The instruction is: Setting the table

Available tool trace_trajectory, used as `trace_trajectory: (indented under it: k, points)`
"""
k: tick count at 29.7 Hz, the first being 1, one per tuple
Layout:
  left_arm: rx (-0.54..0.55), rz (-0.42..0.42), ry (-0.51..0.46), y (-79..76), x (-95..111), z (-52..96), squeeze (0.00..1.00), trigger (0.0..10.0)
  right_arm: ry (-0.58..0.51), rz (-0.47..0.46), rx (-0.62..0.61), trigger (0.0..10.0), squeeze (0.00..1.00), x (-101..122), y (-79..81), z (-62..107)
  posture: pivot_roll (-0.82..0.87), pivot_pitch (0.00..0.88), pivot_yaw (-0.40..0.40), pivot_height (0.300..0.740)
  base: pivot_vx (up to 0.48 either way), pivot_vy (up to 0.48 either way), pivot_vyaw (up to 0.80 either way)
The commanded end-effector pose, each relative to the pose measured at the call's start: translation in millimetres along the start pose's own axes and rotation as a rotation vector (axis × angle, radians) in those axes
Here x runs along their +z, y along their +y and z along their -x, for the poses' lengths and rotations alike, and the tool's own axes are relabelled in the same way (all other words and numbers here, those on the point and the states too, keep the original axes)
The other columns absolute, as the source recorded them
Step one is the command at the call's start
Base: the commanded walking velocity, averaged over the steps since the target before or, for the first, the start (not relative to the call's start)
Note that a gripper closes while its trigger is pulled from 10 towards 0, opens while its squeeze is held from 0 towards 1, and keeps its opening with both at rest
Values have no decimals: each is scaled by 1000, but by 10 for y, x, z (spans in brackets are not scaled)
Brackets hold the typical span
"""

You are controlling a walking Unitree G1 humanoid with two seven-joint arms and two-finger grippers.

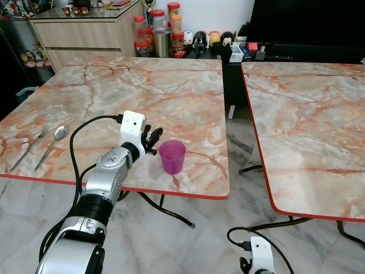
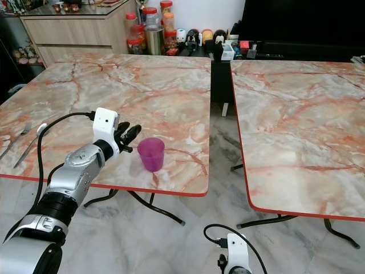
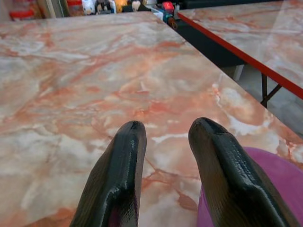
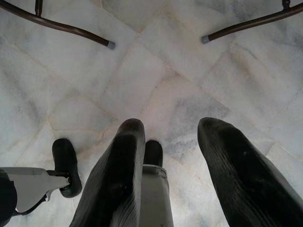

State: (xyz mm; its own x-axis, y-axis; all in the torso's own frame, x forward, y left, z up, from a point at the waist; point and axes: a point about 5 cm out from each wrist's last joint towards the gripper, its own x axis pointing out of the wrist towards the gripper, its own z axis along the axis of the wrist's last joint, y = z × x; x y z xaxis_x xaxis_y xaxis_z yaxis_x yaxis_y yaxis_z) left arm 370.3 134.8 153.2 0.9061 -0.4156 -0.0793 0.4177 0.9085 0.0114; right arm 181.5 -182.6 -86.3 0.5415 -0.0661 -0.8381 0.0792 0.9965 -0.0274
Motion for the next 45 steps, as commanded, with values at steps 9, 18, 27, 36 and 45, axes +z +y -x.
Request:
trace_trajectory:
  k: [9,18,27,36,45]
  points:
    - [-69,-56,22,-81,53,-14,0,10000,8,-9,2,10000,0,-16,17,1,7,0,27,740,0,0,0]
    - [-153,-77,71,-185,-15,3,0,10000,5,-13,0,10000,0,-8,6,0,6,0,28,740,0,0,0]
    - [-103,-94,78,-162,-34,-7,0,10000,3,-2,5,10000,0,0,12,-1,5,0,29,740,0,0,0]
    - [-75,-92,131,-79,-105,19,0,10000,4,-1,8,10000,0,-4,28,-1,3,0,35,740,0,0,0]
    - [-83,-111,148,-109,-118,3,0,10000,0,-5,7,10000,0,12,27,-3,4,0,35,740,0,0,0]
